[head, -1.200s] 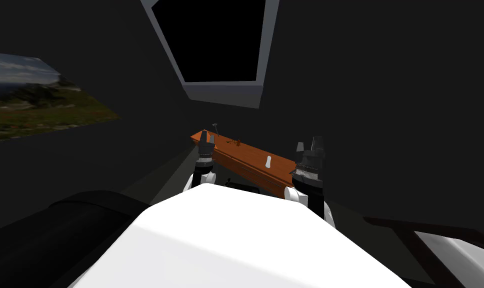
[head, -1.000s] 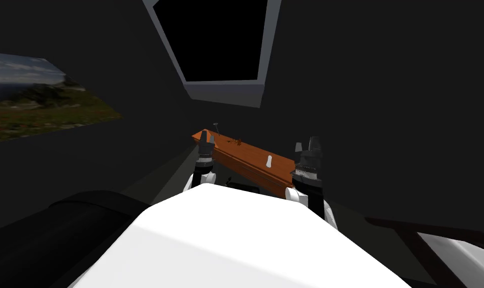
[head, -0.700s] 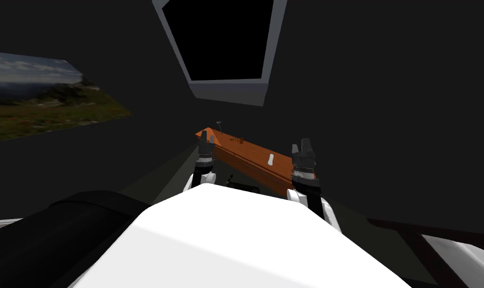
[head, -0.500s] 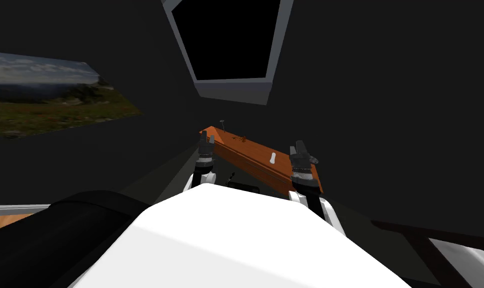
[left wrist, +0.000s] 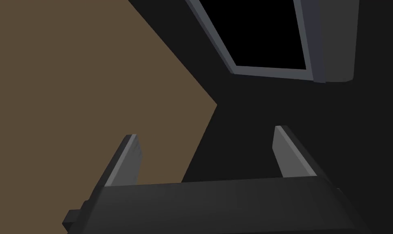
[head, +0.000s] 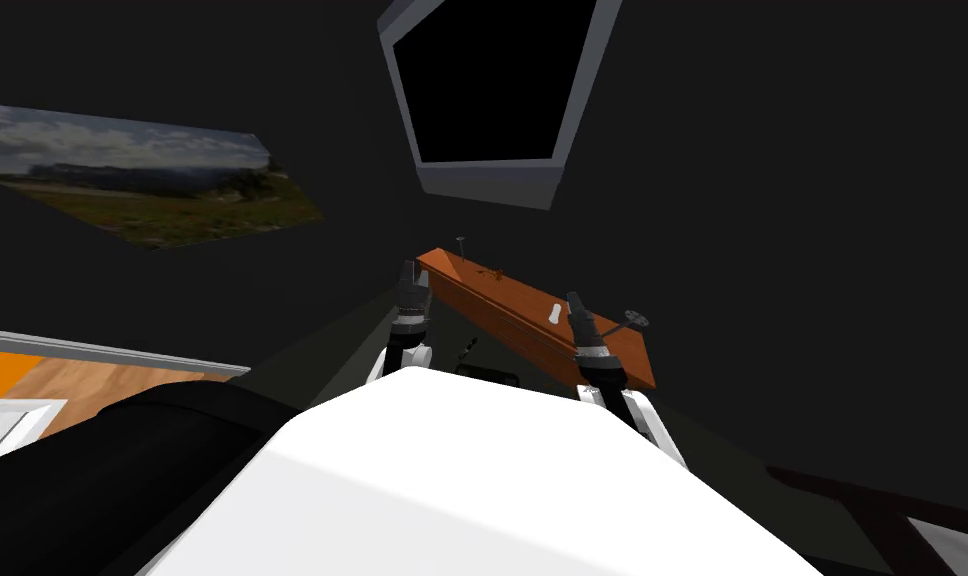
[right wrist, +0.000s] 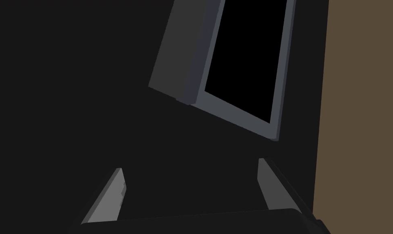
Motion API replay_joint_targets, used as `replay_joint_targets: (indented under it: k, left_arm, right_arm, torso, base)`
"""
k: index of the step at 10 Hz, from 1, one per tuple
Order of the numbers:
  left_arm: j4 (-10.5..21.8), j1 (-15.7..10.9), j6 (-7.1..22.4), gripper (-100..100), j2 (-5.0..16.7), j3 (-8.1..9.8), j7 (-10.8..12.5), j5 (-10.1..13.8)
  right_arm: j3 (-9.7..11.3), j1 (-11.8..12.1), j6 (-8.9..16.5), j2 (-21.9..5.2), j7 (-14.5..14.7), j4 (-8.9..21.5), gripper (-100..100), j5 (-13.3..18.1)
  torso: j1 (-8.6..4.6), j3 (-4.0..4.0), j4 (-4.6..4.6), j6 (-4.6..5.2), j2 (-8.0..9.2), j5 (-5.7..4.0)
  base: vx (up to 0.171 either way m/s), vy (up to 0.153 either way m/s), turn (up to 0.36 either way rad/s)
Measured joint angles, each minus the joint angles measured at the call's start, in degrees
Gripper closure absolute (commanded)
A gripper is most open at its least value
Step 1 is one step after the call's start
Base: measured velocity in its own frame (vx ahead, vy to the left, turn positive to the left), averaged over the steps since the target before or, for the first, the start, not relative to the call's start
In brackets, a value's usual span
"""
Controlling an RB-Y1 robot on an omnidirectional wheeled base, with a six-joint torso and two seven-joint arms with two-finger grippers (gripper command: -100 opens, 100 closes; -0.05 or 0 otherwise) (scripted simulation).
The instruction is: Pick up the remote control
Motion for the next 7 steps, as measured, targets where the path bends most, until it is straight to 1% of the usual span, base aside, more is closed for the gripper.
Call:
replay_joint_targets:
  k: [1, 2, 3, 4, 5, 6, 7]
  left_arm:
    - [0.00, 0.01, 0.00, 0, 0.00, 0.01, 0.00, 0.00]
    - [0.00, 0.01, 0.00, 0, 0.01, 0.00, 0.00, 0.00]
    - [0.00, 0.02, 0.00, 0, 0.01, 0.01, 0.00, 0.00]
    - [0.00, 0.01, 0.00, 0, 0.01, 0.01, 0.00, 0.00]
    - [0.00, 0.01, 0.00, 0, 0.01, 0.00, 0.00, 0.00]
    - [0.00, 0.02, 0.00, 0, 0.01, 0.01, 0.00, 0.00]
    - [0.00, 0.01, 0.00, 0, 0.01, 0.01, 0.00, 0.00]
  right_arm:
    - [0.36, 0.20, 0.59, -0.86, -0.18, 0.14, -100, 1.37]
    - [0.93, 0.97, 0.62, -1.86, -0.01, 0.80, -100, 3.10]
    - [1.22, 0.73, 0.86, -2.57, 0.00, 1.40, -100, 4.22]
    - [1.69, 0.36, 1.23, -3.79, -0.03, 2.75, -100, 5.90]
    - [1.64, 0.46, 0.67, -5.61, -0.16, 5.08, -100, 7.32]
    - [2.13, 0.73, 0.46, -6.07, 0.03, 5.87, -100, 9.03]
    - [3.40, 0.15, 1.14, -6.83, 0.44, 7.31, -100, 11.07]
  torso:
    - [-0.09, -0.06, -0.02, 0.04, -0.12, -0.01]
    - [-0.14, -0.08, -0.03, 0.01, -0.14, -0.03]
    - [-0.18, -0.13, -0.04, 0.03, -0.26, -0.04]
    - [-0.15, -0.17, -0.06, -0.01, -0.31, -0.04]
    - [-0.16, -0.12, -0.05, 0.00, -0.20, -0.03]
    - [-0.19, -0.12, -0.04, 0.04, -0.23, -0.04]
    - [-0.18, -0.15, -0.05, 0.00, -0.27, -0.04]
  base:
    - [-0.120, 0.019, 0.174]
    - [-0.089, 0.015, 0.090]
    - [-0.080, 0.027, 0.220]
    - [-0.126, 0.031, 0.321]
    - [-0.102, 0.018, 0.122]
    - [-0.093, 0.023, 0.223]
    - [-0.070, 0.018, 0.119]
